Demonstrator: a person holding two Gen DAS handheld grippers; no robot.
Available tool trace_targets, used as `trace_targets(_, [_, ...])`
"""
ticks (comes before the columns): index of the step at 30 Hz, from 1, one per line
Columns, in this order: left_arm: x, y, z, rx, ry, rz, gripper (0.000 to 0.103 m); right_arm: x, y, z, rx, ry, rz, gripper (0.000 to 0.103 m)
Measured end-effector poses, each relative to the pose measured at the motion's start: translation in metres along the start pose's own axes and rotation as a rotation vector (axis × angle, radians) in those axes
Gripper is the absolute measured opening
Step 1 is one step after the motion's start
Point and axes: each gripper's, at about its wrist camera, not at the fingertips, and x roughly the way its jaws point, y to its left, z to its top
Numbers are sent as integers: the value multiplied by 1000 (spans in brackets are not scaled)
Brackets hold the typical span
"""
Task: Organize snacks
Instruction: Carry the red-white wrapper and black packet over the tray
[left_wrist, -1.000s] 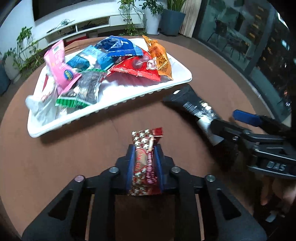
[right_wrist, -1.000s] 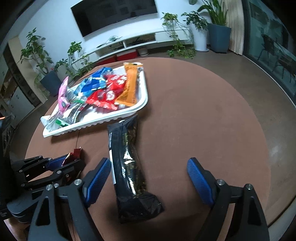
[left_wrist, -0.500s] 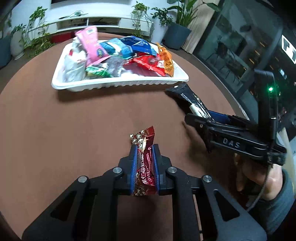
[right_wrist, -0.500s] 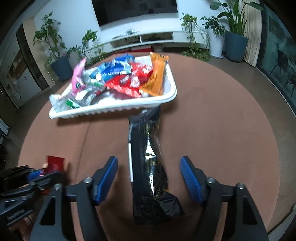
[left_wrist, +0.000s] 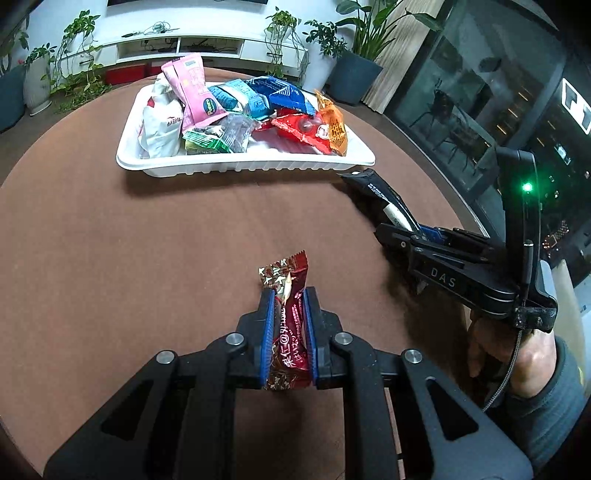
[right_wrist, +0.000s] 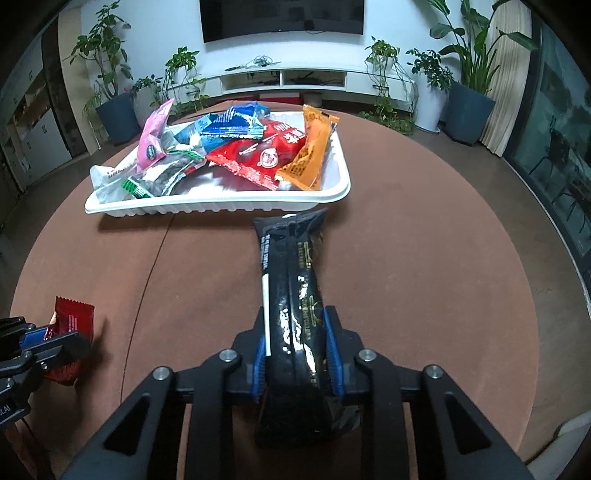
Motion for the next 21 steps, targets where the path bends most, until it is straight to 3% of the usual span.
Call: trace_targets(21, [-18, 11, 7, -65, -52, -41, 13, -29, -20, 2, 168, -33, 150, 25])
